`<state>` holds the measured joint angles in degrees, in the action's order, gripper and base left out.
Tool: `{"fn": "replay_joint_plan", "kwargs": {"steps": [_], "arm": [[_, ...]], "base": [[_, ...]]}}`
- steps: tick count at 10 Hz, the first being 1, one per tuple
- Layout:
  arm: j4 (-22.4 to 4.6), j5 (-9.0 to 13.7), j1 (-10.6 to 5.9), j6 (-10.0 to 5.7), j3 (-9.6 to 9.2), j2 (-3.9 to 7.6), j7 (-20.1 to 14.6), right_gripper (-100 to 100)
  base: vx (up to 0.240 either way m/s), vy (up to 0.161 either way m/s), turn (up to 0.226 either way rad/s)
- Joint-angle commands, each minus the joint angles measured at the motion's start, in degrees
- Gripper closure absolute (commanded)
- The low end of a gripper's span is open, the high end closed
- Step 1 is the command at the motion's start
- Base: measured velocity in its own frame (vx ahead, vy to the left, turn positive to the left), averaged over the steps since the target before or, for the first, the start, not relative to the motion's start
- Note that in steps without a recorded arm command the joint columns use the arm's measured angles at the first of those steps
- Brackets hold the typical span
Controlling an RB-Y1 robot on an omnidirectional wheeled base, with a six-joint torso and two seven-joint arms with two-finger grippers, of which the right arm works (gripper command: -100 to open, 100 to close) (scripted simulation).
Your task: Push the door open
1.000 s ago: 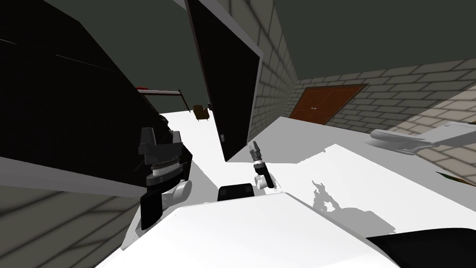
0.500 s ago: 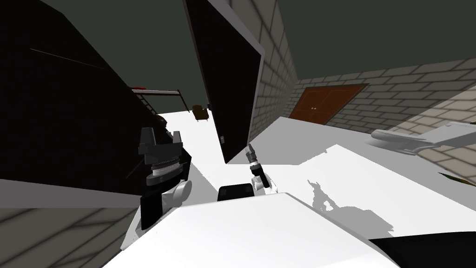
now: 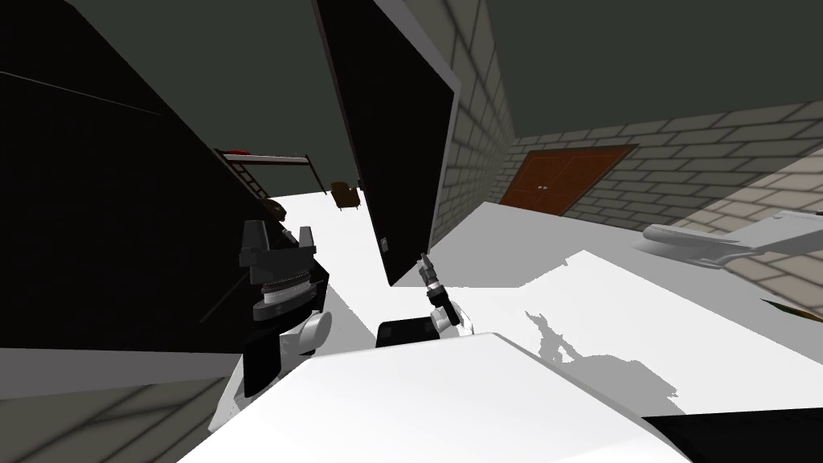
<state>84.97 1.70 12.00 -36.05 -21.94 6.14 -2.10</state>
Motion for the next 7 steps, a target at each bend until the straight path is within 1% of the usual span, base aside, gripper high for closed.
{"fn": "replay_joint_plan", "kwargs": {"steps": [1, 7], "arm": [[-2.1, 0.1, -1.08, -0.23, -1.27, 0.21, -0.3, -100], [-10.4, 0.3, -4.58, -1.93, -6.02, 0.57, -1.0, -100]], "base": [[0.101, 0.021, -0.013], [0.094, 0.029, -0.013]]}}
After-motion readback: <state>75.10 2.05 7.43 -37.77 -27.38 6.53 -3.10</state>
